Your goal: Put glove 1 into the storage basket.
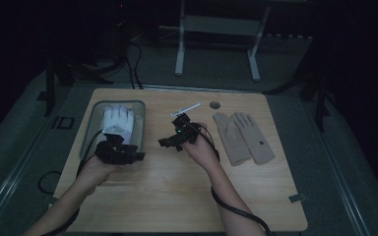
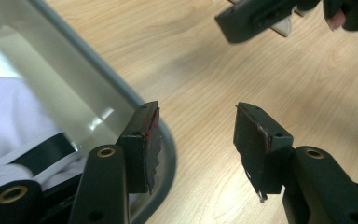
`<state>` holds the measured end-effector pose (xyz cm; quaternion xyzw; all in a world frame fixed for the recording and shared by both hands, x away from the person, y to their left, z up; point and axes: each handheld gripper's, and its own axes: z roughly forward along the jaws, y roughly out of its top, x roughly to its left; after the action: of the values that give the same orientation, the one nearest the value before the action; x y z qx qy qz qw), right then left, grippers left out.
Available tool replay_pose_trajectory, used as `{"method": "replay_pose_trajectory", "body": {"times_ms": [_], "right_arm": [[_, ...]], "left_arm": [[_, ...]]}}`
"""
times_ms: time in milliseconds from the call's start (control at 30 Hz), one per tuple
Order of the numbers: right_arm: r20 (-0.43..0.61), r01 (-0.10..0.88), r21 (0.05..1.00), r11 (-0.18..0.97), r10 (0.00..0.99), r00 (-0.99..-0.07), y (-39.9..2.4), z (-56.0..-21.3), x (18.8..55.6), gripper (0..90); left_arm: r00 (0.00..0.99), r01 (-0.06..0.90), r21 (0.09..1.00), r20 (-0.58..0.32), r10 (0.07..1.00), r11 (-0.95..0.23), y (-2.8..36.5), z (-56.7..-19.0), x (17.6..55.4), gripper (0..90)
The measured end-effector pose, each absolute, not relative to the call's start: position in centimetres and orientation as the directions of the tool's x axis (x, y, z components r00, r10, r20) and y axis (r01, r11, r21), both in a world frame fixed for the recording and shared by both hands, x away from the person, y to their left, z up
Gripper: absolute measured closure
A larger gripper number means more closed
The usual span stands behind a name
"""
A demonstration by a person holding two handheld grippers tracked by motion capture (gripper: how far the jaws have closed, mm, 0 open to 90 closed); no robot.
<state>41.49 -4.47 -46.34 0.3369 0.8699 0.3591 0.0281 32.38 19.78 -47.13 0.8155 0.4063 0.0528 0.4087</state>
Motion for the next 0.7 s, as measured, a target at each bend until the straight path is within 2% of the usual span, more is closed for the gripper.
{"method": "replay_pose_trajectory", "body": {"times_ms": [333, 533, 700], "right_arm": [[0.142, 0.496, 0.709, 0.500, 0.588, -0.796, -9.6, -46.2, 40.0, 12.4], [0.139, 0.522, 0.689, 0.503, 0.615, -0.776, -12.8, -46.7, 39.4, 12.3], [0.138, 0.545, 0.683, 0.486, 0.647, -0.750, -15.0, -47.2, 38.9, 12.5]], "left_arm": [[0.734, 0.538, 0.775, -0.235, 0.638, -0.333, 15.6, -48.4, 31.1, 51.6], [0.765, 0.506, 0.789, -0.223, 0.605, -0.349, 12.6, -50.2, 30.5, 51.7], [0.782, 0.500, 0.806, -0.263, 0.566, -0.317, 11.1, -51.8, 30.3, 50.9]]}}
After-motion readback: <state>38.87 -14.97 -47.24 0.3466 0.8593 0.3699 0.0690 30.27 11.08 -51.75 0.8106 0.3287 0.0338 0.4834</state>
